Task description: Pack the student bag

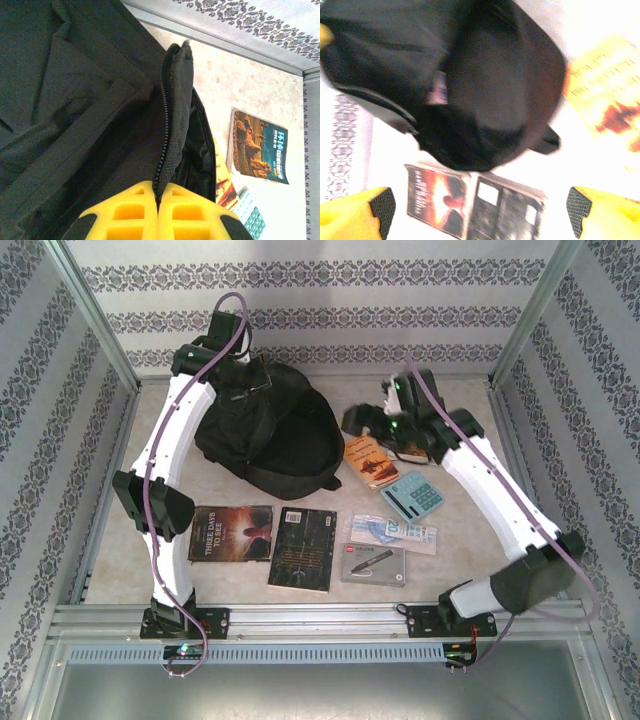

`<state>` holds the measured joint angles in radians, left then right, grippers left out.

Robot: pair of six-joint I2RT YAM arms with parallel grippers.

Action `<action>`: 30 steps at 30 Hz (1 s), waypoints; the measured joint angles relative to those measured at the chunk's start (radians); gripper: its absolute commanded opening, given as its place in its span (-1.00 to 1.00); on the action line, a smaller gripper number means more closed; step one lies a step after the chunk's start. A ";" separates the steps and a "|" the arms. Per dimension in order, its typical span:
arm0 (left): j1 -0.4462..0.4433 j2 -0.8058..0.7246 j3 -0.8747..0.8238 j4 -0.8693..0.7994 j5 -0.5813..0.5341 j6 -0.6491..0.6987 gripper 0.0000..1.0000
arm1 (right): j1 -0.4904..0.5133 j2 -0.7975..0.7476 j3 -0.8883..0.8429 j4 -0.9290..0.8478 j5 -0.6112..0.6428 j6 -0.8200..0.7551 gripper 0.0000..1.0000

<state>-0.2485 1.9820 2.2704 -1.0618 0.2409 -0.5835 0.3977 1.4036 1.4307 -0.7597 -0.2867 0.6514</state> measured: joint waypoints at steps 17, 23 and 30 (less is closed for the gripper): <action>-0.014 -0.007 -0.089 0.011 0.013 -0.203 -1.00 | -0.085 -0.262 -0.727 0.235 0.102 0.792 0.82; -0.014 0.001 -0.087 0.012 0.054 -0.262 -1.00 | -0.034 -0.180 -0.780 0.418 0.186 1.028 0.88; -0.014 0.016 -0.088 0.011 0.067 -0.271 -1.00 | -0.063 -0.124 -0.785 0.489 0.266 1.075 0.79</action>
<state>-0.2623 1.9984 2.1826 -1.0508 0.3080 -0.8543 0.3351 1.2793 0.6456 -0.2703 -0.0208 1.7264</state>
